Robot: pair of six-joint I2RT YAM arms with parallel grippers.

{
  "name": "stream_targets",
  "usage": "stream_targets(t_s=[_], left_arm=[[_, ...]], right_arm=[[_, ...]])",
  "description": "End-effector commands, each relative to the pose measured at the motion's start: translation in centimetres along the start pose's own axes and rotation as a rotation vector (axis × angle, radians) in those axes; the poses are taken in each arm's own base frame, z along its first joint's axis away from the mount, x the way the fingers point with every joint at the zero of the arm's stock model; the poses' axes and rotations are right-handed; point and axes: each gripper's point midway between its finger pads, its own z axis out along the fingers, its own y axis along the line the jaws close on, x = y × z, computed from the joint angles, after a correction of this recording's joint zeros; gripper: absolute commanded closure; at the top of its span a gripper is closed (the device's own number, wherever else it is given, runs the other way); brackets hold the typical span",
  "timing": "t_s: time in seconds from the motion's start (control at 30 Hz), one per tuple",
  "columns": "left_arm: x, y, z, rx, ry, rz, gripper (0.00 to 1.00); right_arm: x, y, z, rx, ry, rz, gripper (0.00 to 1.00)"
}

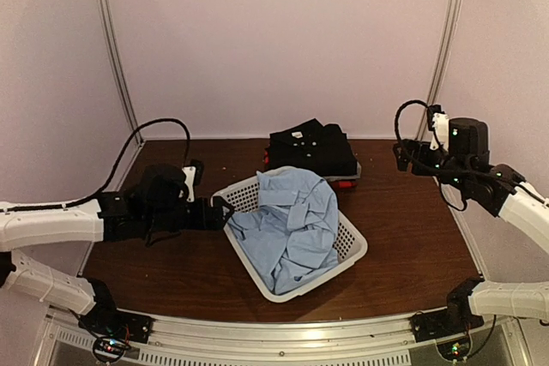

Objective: Fold and stack the long sleeve shirts
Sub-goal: Move the bin to the corner of the board.

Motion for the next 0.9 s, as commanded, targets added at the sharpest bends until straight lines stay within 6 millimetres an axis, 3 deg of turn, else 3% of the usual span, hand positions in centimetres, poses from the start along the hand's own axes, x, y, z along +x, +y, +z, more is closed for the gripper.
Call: stream_targets(t_s=[0.0,0.17,0.23,0.37,0.67,0.87], left_arm=[[3.5,-2.0,2.1,-0.033,0.078,-0.154,0.02],[6.5,-2.4,3.9,-0.067,0.151,-0.172,0.07],[6.6,-2.4,4.0,-0.067,0.152,-0.169,0.16],[5.6,-1.8,3.2,-0.097,0.117,-0.138,0.37],[4.1,1.6,3.6,-0.191,0.115,-0.080,0.70],[1.6,5.3,3.3,-0.251,0.091,-0.080,0.81]], right_arm=[[-0.2,0.8,0.3,-0.049,-0.016,0.048,0.00],[0.4,1.1,0.3,-0.077,-0.011,0.059,0.00],[0.8,1.2,0.3,-0.084,-0.008,0.061,0.00],[1.6,1.1,0.5,-0.085,0.005,0.063,0.00],[2.5,1.5,1.3,-0.107,0.027,0.066,0.00],[2.6,1.8,1.8,-0.114,0.028,0.064,0.00]])
